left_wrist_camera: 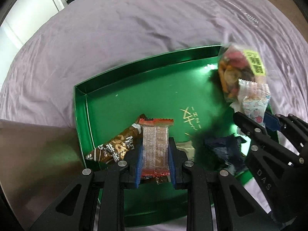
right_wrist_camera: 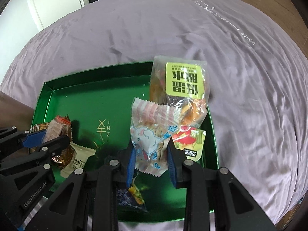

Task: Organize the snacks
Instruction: 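Release the wafer bar with left while right releases the pink candy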

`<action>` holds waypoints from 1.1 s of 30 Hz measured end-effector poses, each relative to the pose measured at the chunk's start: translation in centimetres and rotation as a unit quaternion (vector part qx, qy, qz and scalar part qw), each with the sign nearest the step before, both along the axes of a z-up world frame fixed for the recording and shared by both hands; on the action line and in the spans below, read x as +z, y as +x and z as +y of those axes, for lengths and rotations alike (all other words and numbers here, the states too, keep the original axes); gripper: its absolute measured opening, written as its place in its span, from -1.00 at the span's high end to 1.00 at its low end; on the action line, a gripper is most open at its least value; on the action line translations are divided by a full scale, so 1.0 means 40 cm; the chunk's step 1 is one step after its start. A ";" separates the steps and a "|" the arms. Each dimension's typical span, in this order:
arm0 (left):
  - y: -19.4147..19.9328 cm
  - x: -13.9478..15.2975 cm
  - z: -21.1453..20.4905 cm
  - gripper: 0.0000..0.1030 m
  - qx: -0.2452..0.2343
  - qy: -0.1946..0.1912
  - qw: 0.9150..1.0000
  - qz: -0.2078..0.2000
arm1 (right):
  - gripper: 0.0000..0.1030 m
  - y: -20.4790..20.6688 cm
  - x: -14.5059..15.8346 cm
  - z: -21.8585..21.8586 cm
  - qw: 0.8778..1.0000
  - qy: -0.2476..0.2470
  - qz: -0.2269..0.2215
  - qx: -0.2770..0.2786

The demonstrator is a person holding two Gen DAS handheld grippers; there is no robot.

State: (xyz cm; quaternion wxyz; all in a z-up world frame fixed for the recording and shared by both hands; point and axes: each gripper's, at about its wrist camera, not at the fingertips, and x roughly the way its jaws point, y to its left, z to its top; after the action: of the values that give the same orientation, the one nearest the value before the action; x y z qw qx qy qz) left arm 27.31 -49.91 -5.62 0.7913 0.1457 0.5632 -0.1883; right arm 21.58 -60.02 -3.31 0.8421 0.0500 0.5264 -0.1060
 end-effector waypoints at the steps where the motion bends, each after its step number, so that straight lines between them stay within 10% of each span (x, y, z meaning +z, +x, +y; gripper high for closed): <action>1: 0.002 -0.004 0.001 0.62 0.002 0.001 1.000 0.000 | 1.00 0.002 -0.003 0.004 1.000 -0.002 0.001 0.003; 12: -0.008 -0.002 -0.001 0.36 -0.003 0.001 1.000 -0.010 | 0.91 -0.014 0.003 0.015 1.000 -0.005 -0.002 0.007; 16: -0.017 0.007 0.001 0.24 -0.003 -0.003 1.000 -0.012 | 0.47 -0.022 0.011 0.018 1.000 -0.006 -0.003 0.008; 33: -0.037 0.062 0.032 0.11 -0.003 -0.013 0.999 -0.034 | -0.03 -0.090 0.120 0.065 0.999 -0.039 -0.017 0.004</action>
State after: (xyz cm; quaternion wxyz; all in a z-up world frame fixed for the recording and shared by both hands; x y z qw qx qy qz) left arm 25.82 -48.64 -3.13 0.8113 0.1435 0.5330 -0.1926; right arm 17.96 -57.42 1.48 0.8525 0.0172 0.5079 -0.1222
